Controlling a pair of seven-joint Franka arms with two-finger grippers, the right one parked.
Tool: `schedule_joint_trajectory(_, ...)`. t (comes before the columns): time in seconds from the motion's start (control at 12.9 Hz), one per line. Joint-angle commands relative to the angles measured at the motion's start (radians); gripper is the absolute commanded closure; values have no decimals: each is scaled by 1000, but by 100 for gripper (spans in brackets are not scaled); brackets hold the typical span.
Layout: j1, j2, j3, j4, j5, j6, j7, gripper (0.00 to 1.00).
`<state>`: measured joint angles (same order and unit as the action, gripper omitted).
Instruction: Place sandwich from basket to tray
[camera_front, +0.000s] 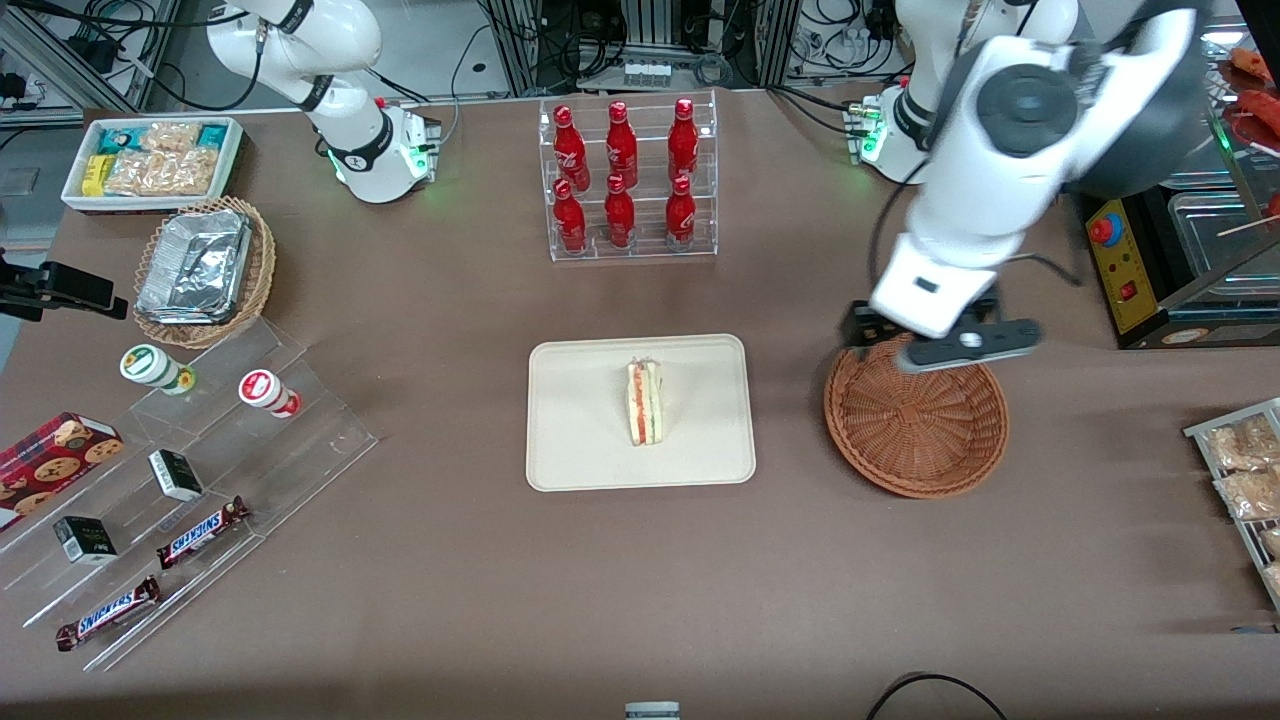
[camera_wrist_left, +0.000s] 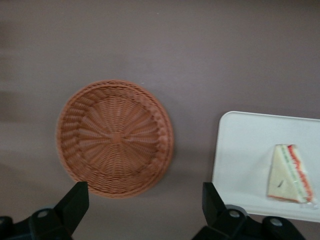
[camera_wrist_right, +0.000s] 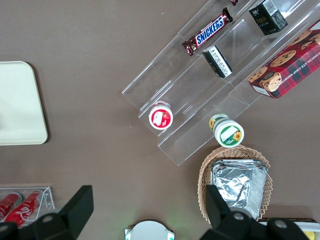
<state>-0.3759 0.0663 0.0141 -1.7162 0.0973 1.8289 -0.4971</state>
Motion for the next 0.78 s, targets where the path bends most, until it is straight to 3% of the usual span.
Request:
schedule_joint_trajectory(0.0, 95, -66, -13, -26, -17, -45, 145, 0)
schedule_joint_trajectory(0.23, 204, -104, -13, -23, -30, -68, 303, 0)
schedule_joint_trajectory(0.7, 302, -148, -5, -11, -33, -131, 491, 0)
